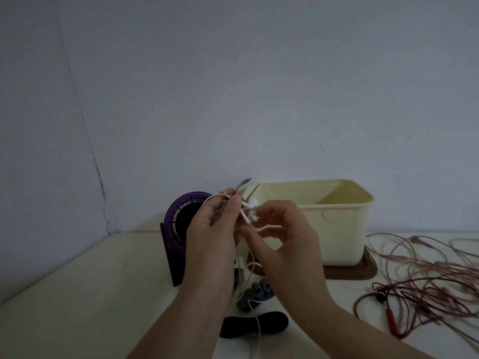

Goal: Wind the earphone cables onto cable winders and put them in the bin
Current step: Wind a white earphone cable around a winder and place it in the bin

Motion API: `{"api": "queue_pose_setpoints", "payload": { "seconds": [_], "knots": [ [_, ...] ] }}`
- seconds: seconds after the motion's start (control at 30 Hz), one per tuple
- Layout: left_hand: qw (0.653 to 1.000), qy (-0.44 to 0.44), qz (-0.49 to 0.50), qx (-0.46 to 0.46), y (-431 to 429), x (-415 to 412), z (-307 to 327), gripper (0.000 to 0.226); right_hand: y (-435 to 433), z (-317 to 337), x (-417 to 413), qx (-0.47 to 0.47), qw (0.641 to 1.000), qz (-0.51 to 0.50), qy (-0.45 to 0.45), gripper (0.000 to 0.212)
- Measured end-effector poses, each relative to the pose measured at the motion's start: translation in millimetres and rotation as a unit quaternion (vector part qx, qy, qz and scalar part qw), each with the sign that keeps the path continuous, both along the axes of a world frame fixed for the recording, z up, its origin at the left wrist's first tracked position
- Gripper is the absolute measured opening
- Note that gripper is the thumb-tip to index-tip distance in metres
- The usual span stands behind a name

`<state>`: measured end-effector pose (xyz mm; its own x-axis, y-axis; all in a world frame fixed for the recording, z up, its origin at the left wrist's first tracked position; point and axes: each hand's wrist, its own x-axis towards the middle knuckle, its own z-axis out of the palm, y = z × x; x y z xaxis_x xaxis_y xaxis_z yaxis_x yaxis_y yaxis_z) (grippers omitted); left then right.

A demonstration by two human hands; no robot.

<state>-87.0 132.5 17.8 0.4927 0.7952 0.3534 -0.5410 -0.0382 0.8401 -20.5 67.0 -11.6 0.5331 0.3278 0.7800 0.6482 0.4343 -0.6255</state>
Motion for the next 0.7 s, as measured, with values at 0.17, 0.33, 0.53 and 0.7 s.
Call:
{"api": "queue_pose_setpoints", "payload": {
  "seconds": [0.17,0.33,0.53,0.7],
  "knots": [
    [1.0,-0.009,-0.003,-0.018,-4.6,3.4,-0.9,0.015,-3.3,4.0,2.0,0.001,0.998,0.034,0.054,0.021],
    [1.0,-0.006,-0.011,-0.029,-3.4,2.0,0.7,0.015,-5.1,11.0,4.2,-0.019,0.976,0.131,0.171,0.025],
    [1.0,0.011,-0.016,-0.02,-3.5,1.1,1.1,0.012,-8.7,16.0,8.6,-0.052,0.982,0.124,0.13,0.016],
    [1.0,0.009,-0.023,0.004,-7.2,1.4,0.7,0.011,-9.3,15.4,7.3,-0.059,0.987,0.107,0.109,0.011]
  ]
}}
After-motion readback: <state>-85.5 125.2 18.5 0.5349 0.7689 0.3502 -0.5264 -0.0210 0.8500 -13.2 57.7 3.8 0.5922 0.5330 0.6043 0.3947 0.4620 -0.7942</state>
